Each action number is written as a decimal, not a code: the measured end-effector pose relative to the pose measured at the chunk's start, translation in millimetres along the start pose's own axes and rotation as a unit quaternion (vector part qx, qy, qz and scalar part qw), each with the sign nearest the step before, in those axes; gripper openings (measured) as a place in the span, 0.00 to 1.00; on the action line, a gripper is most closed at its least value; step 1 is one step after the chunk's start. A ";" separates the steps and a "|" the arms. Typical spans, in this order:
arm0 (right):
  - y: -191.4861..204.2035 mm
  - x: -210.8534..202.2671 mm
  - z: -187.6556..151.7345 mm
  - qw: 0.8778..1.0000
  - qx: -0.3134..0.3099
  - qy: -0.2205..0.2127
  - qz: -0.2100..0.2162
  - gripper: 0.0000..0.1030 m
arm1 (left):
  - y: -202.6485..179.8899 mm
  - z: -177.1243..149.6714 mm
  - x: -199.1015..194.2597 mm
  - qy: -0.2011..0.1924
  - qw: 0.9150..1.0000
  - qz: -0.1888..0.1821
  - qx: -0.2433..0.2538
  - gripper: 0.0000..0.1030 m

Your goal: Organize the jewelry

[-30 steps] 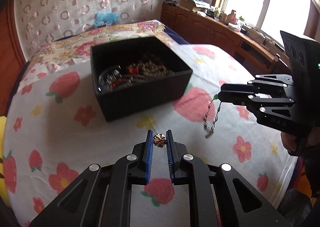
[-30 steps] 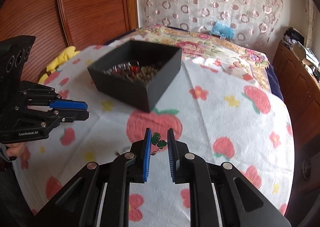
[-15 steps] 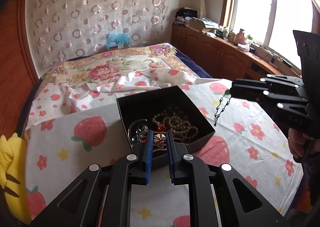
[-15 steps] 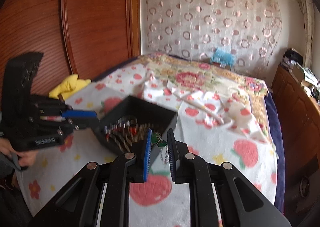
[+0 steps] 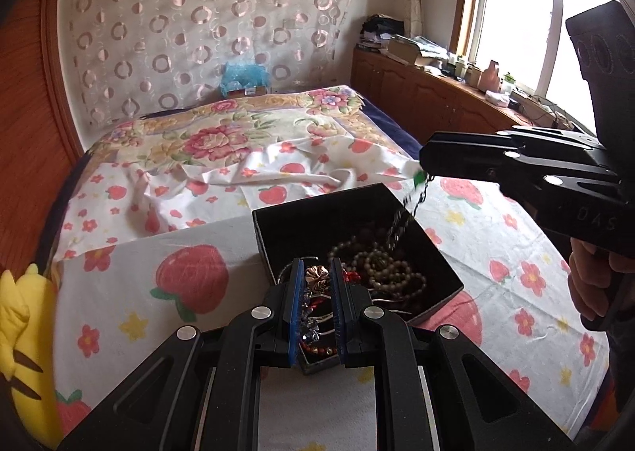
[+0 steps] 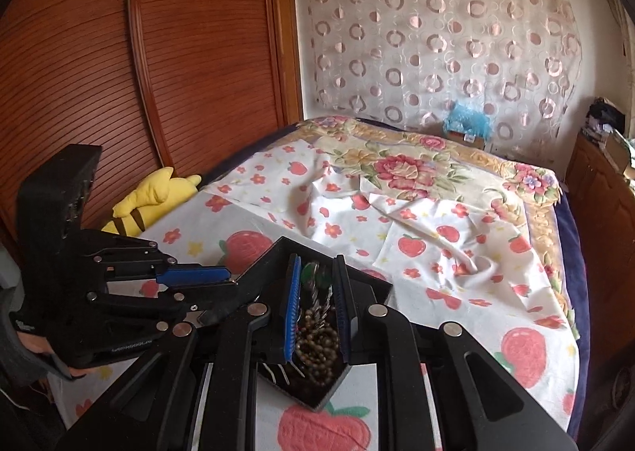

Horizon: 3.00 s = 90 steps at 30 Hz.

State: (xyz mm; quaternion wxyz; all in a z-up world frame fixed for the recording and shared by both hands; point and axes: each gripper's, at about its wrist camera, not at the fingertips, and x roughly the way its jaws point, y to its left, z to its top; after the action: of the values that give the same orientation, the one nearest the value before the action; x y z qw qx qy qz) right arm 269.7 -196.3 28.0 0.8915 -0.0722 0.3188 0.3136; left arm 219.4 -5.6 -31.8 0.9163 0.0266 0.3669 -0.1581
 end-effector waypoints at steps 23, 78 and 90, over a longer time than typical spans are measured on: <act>-5.4 -10.1 -54.2 0.999 0.045 0.019 -0.024 0.19 | -0.7 17.0 9.4 -0.009 0.999 0.034 -0.006 0.27; 64.8 -154.6 -111.0 0.977 0.098 -0.131 -0.139 0.97 | -60.8 -71.9 -165.8 -0.132 0.986 0.096 -0.038 0.92; 64.7 -154.6 -112.3 0.977 0.098 -0.130 -0.138 0.97 | -60.1 -72.0 -166.1 -0.132 0.986 0.096 -0.037 0.92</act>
State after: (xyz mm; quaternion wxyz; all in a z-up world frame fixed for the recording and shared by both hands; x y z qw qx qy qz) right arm 79.0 -261.2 39.2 0.9629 0.0135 0.2160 0.1611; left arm 39.9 -5.9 32.8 0.9680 0.0063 0.2440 -0.0574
